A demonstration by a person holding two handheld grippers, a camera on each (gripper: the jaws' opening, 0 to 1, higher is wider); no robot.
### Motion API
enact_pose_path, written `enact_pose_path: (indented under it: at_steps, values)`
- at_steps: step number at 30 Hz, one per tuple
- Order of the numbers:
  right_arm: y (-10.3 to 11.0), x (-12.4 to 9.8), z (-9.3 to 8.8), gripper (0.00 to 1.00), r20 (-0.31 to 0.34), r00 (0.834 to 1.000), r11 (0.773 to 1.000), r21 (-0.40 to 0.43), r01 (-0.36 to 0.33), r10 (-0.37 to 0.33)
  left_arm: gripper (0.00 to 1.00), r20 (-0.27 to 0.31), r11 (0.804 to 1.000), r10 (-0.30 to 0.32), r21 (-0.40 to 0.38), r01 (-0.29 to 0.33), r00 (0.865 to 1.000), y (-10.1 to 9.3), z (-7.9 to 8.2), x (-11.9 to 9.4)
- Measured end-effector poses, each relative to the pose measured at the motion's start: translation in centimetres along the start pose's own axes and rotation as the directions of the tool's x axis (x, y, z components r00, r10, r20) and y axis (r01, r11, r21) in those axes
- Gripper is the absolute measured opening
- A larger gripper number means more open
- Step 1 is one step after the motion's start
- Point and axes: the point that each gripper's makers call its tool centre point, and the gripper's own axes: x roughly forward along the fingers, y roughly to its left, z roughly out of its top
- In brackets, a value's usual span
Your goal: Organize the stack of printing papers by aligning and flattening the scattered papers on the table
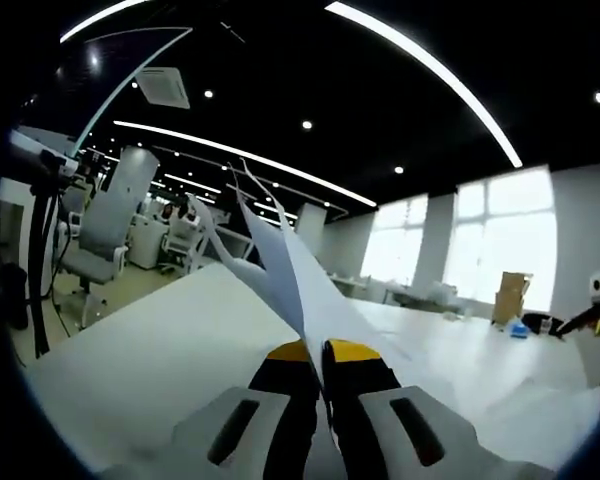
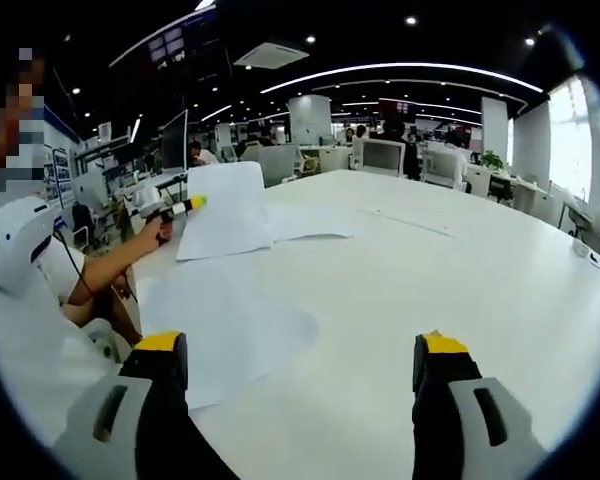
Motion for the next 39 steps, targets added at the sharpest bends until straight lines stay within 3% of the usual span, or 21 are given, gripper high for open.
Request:
enact_pose_path:
  at_steps: [20,39]
  values:
    - [-0.1,3.7,-1.4,0.87,-0.063,0.996,0.998,-0.001,-0.07,0.07,0.07,0.007,1.0,-0.004,0.012,0.004,1.0,-0.2,0.1,-0.1]
    - [0.5,5.3,-1.0,0.86,-0.066,0.994,0.996,-0.009,-0.093,0.093,0.07,0.002,1.0,-0.006,0.024,0.006,1.0,-0.3,0.1,-0.2]
